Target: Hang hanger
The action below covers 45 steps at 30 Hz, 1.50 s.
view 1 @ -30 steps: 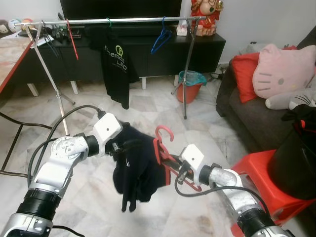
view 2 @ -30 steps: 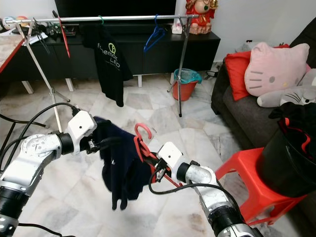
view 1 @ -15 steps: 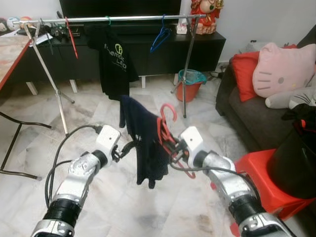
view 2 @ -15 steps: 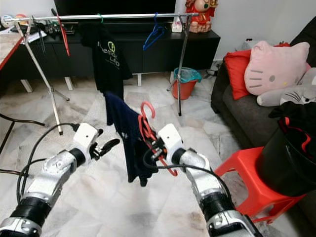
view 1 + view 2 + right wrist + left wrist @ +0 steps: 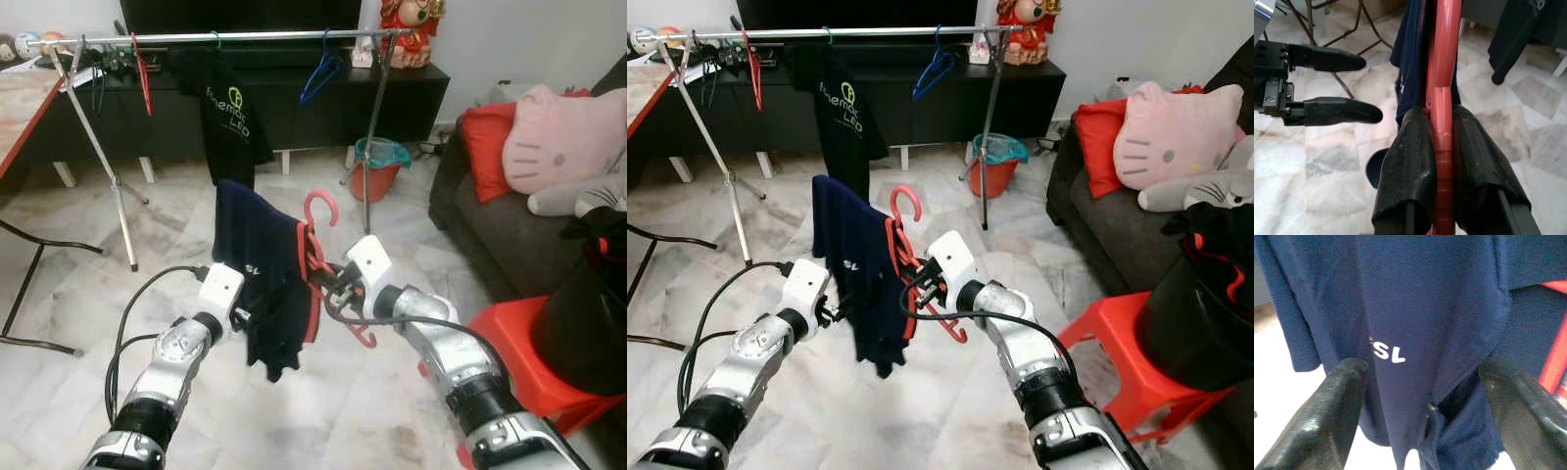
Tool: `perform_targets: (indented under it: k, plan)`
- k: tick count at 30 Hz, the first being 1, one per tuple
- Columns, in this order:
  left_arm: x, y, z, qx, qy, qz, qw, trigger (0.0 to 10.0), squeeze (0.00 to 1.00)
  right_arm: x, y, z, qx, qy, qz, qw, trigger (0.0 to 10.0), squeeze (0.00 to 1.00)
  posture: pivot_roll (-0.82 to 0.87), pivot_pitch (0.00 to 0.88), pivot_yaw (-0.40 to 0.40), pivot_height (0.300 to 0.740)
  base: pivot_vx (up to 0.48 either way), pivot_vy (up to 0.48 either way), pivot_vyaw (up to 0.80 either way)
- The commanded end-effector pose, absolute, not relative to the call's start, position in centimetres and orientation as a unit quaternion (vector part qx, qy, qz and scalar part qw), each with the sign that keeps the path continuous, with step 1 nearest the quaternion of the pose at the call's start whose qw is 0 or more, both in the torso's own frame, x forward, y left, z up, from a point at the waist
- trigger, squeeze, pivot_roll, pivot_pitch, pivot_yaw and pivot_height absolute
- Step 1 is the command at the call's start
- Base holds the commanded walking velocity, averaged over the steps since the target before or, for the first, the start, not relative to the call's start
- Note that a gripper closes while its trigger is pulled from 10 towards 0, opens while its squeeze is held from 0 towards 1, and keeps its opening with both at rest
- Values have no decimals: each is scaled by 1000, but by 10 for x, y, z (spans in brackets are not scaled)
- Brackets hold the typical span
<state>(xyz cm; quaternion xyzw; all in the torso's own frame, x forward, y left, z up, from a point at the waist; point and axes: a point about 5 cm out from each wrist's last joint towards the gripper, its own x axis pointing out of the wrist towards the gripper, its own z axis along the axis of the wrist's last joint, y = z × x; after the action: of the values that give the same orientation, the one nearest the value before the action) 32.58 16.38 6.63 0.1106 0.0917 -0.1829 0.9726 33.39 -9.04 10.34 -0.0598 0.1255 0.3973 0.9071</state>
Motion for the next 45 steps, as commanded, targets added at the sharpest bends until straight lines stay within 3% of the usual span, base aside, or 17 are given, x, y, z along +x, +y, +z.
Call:
perform_targets:
  k: [1, 25, 26, 45]
  plan:
    - [325, 160, 64, 105, 88, -185, 973, 10000, 1000, 339, -84, 123, -67, 90, 405, 907, 0, 0, -22, 9, -80, 740, 0, 0, 0]
    - [326, 140, 57, 129, 80, -210, 966, 10000, 1000, 336, -71, 126, -73, 94, 428, 896, 0, 0, -19, 0, -80, 740, 0, 0, 0]
    - [327, 139, 59, 131, 76, -203, 967, 10000, 0, 336, -71, 127, -74, 93, 428, 896, 0, 0, -18, 0, -81, 740, 0, 0, 0]
    - [335, 141, 62, 143, 69, -144, 977, 10000, 0, 334, -71, 127, -83, 90, 436, 892, 0, 0, -24, 4, -80, 740, 0, 0, 0]
